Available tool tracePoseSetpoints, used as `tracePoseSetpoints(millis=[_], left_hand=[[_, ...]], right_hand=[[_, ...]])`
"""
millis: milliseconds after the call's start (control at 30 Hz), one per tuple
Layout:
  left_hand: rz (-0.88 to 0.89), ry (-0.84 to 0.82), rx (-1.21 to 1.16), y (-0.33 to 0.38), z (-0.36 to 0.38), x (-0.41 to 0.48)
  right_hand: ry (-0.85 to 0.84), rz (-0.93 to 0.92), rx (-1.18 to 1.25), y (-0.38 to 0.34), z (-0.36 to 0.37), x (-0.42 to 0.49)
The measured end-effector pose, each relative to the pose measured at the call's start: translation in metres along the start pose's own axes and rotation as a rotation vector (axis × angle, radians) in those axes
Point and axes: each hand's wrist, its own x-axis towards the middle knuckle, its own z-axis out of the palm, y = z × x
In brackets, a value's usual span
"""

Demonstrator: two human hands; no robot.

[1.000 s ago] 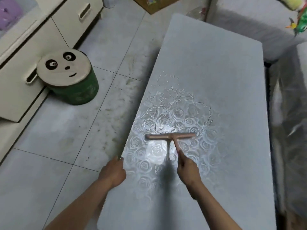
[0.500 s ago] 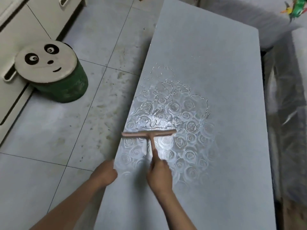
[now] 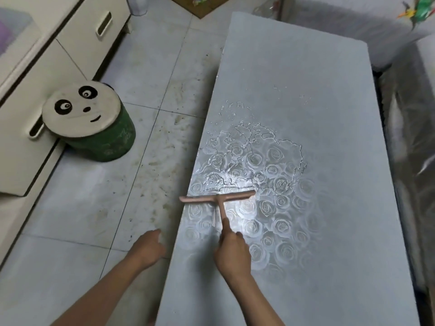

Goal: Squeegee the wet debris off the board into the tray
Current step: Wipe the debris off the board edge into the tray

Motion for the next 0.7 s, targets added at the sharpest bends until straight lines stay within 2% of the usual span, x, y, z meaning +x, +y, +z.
tracePoseSetpoints(millis=[100,233,333,533,700], left_hand=[[0.042,-0.022,-0.015,-0.001,-0.013,0.012],[0.172,-0.019,-0.005,0.000,-0.049,0.024],[0.234,-0.018,0.017,-0.014,-0.093,0.023],[0.320,-0.003,0.085,-0.026,-0.168,0.029],[0.367,0.050,0.075,-0.024,-0.208,0.037]], right_hand=[[0.026,-0.001,0.047,-0.021,-0.011,0.008],[0.143,-0.030,0.100,-0.037,-0.009,-0.016],[0.139,0.009,0.123,-0.068,-0.008,-0.023],[0.130,-0.028,0.134,-0.123,-0.023,-0.014],[0.121,-0.163,0.074,-0.167,-0.042,0.008]])
